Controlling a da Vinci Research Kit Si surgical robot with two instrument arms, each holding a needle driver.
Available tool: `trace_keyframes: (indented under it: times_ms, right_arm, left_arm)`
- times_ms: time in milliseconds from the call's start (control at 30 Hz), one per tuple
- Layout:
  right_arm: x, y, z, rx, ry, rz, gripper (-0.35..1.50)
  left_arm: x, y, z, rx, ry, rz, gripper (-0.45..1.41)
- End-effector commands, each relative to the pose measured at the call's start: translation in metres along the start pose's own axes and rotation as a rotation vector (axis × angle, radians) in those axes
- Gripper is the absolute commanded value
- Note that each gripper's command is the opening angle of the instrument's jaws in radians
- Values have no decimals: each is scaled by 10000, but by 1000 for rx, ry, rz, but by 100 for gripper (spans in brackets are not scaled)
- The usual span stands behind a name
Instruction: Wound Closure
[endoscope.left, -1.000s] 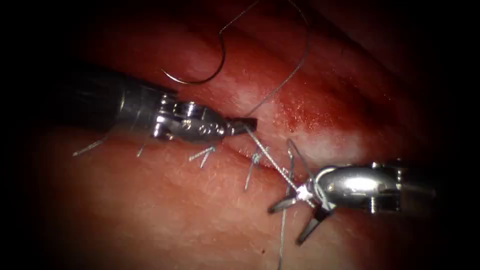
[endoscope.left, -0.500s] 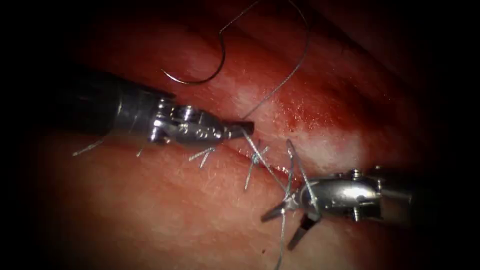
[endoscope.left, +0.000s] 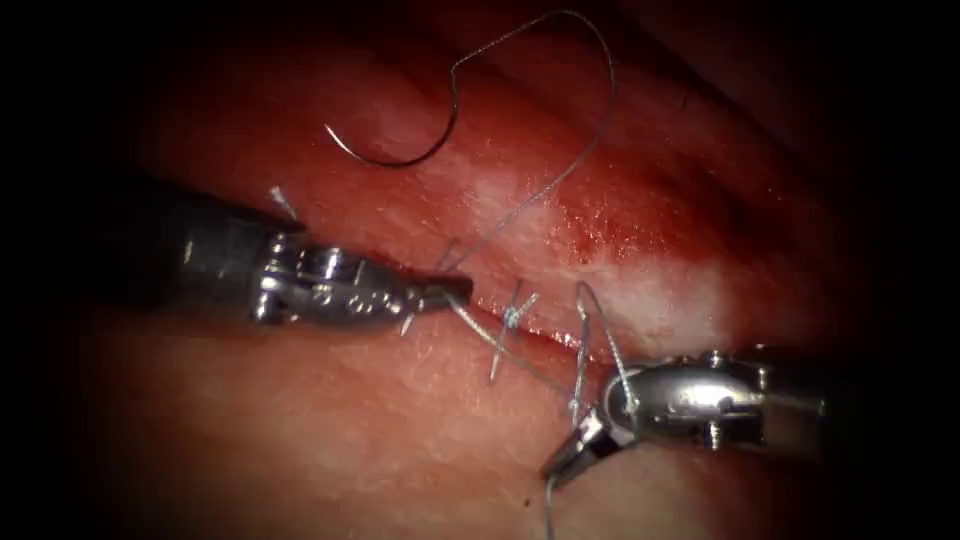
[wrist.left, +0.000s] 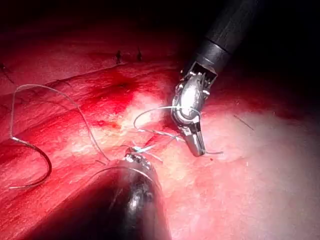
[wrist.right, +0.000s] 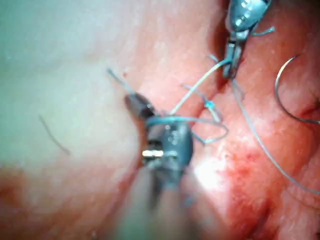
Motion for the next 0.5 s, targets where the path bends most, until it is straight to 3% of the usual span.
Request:
trace_keyframes:
  times_ms: [33, 233, 500]
  right_arm:
    - [-3, -2, 2, -26, 54, 22, -35]
    - [-5, -2, -17, -151, 231, 141, -35]
    - [-19, 13, -42, -296, 351, 418, -35]
  left_arm:
    - [1, 8, 5, 4, -3, 3, -45]
    - [5, 31, -13, 8, -13, 4, -45]
    - [14, 63, -41, 14, -28, -2, -45]
